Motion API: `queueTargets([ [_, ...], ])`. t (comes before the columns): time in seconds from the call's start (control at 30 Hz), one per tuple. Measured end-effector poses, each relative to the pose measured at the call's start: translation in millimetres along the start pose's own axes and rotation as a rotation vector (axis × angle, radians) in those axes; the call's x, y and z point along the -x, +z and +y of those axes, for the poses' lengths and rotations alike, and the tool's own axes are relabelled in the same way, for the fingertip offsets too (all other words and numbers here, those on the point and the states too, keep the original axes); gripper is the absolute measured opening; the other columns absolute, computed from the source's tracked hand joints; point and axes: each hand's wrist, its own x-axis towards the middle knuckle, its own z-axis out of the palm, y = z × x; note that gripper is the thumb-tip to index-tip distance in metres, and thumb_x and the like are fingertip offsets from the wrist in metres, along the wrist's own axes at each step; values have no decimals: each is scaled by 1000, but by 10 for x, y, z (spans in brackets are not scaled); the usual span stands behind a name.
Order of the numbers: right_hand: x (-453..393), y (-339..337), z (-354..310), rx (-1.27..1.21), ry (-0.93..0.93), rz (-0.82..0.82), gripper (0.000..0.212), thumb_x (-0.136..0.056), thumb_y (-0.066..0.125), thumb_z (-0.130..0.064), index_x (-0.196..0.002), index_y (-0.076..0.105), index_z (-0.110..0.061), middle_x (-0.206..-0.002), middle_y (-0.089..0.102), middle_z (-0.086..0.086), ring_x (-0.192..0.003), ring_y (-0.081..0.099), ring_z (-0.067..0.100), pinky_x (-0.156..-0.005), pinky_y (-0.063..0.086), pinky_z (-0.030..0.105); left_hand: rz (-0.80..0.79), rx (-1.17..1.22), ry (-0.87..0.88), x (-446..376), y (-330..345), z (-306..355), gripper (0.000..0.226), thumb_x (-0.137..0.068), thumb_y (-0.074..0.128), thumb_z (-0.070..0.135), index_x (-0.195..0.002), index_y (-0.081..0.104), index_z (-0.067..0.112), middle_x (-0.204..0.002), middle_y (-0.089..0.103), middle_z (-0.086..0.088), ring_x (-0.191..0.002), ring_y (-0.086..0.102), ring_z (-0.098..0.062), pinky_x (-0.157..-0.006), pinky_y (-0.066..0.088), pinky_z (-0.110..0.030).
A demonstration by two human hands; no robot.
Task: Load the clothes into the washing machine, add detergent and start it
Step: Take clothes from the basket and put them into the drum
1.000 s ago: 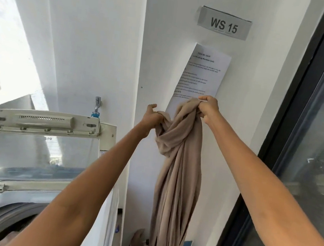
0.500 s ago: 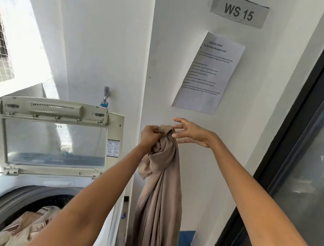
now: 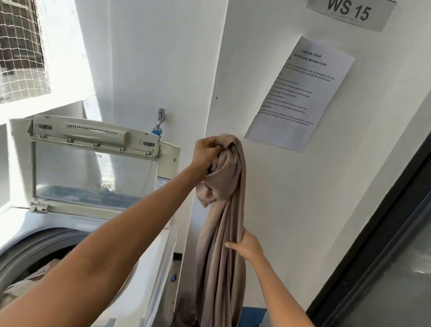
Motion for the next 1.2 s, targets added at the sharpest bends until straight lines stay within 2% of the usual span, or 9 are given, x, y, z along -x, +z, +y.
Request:
queueTargets([
  [0.17, -56, 258, 11, -41, 3, -36, 83, -74, 75, -41, -143, 31, -26, -129, 58, 2, -118, 56, 28, -95, 48, 36, 8, 59, 61, -138, -103, 234, 22, -84, 53, -12, -82, 68, 5, -66, 69, 6, -64, 64, -5, -66, 54, -20],
  [0.4, -150, -57, -127, -111, 85, 347, 25, -86, 66, -26, -97, 67, -5, -85, 73, 16, -68, 70, 30, -71, 54, 30, 105, -73, 119, -325, -318, 468, 17, -83, 60, -4, -76, 69, 8, -69, 66, 2, -67, 61, -10, -67, 54, -23],
  [0.6, -178, -954, -499, -252, 80, 629, 18, -84, 54, -4, -80, 71, -8, -88, 72, 24, -79, 70, 35, -68, 52, 32, 175, -309, 62, -450, -751, 143, 13, -81, 61, 2, -73, 68, 9, -73, 68, -11, -72, 62, -20, -68, 53, -34],
  [0.7, -174, -1390, -1025, -246, -56, 795, 19, -82, 53, -1, -80, 72, -4, -94, 69, 26, -88, 65, 32, -63, 34, 31, 102, -407, 29, -296, -687, -95, 19, -80, 61, 3, -65, 61, 14, -64, 60, -4, -66, 53, -15, -62, 44, -30],
  [0.77, -108, -1709, -1451, -308, -130, 880, 25, -84, 49, -1, -64, 59, -12, -80, 69, 12, -81, 57, 17, -61, 27, 30, 94, -397, 20, -230, -631, -201, 22, -80, 62, 4, -62, 60, 17, -62, 59, -1, -67, 54, -16, -62, 45, -31],
  [0.87, 4, -2140, -2090, -463, -254, 984, 42, -82, 42, 2, -51, 29, -22, -58, 34, -13, -70, 37, 12, -57, 21, 28, 80, -362, 11, -220, -657, -285, 15, -78, 64, 10, -67, 63, 20, -68, 64, -3, -72, 61, -21, -69, 51, -37],
  [0.97, 93, -2414, -2656, -549, -421, 1009, 42, -80, 42, 2, -51, 27, -24, -54, 30, -12, -67, 32, 12, -57, 22, 28, 49, -373, 44, -216, -747, -286, 15, -73, 66, 21, -87, 70, 16, -84, 71, -6, -82, 66, -21, -73, 55, -35],
  [1.07, 91, -2385, -2878, -387, -452, 955, 40, -78, 42, 3, -50, 29, -23, -54, 29, -10, -55, 27, 4, -50, 18, 27, 32, -357, 66, -121, -834, -262, 16, -82, 61, 5, -97, 69, 9, -88, 68, -4, -77, 62, -8, -65, 51, -14],
  [1.2, -131, -1919, -2687, -295, -434, 837, 45, -77, 40, 6, -49, 25, -25, -52, 25, -9, -51, 20, 6, -50, 16, 28, 52, -481, 9, -15, -1203, -464, 16, -78, 60, 9, -91, 68, 5, -89, 71, -12, -86, 66, -26, -77, 56, -40],
])
